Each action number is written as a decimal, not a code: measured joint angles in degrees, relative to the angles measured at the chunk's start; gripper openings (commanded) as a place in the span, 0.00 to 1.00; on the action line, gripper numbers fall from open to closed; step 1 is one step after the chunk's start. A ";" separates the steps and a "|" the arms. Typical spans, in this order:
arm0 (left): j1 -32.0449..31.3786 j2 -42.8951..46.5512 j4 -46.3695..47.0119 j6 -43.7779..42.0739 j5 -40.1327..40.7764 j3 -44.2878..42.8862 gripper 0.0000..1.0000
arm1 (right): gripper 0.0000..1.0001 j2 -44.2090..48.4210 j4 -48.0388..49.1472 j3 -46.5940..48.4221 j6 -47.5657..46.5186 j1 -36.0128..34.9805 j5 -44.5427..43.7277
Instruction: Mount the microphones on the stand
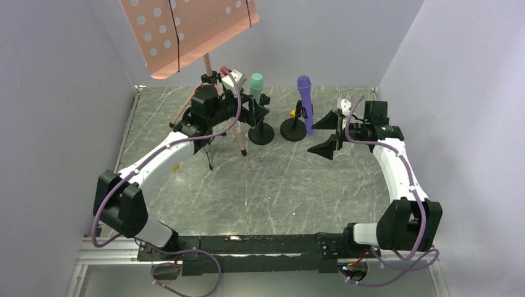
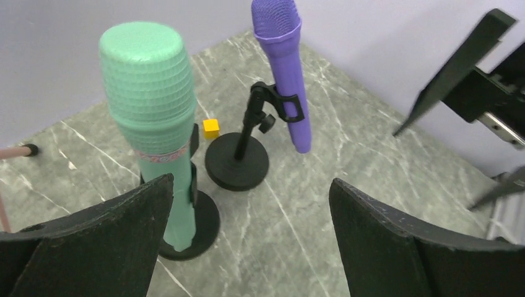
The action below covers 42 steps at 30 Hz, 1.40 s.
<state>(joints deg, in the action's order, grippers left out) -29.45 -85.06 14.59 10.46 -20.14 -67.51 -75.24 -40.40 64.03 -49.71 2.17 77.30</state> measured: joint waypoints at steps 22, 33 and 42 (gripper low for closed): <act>14.58 60.02 -45.20 1.44 8.50 14.84 0.99 | 1.00 20.39 20.06 -2.73 60.04 17.42 -61.57; 14.71 74.49 -55.19 3.87 20.72 25.33 0.99 | 1.00 27.91 20.46 -8.79 61.46 17.40 -63.82; 14.71 76.76 -54.23 3.78 23.65 26.77 0.99 | 1.00 29.00 20.57 -10.75 61.29 17.42 -65.05</act>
<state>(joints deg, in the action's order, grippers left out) -14.74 -8.29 -39.64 14.24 3.51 -40.73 -46.24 -19.84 53.28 11.57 19.59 12.25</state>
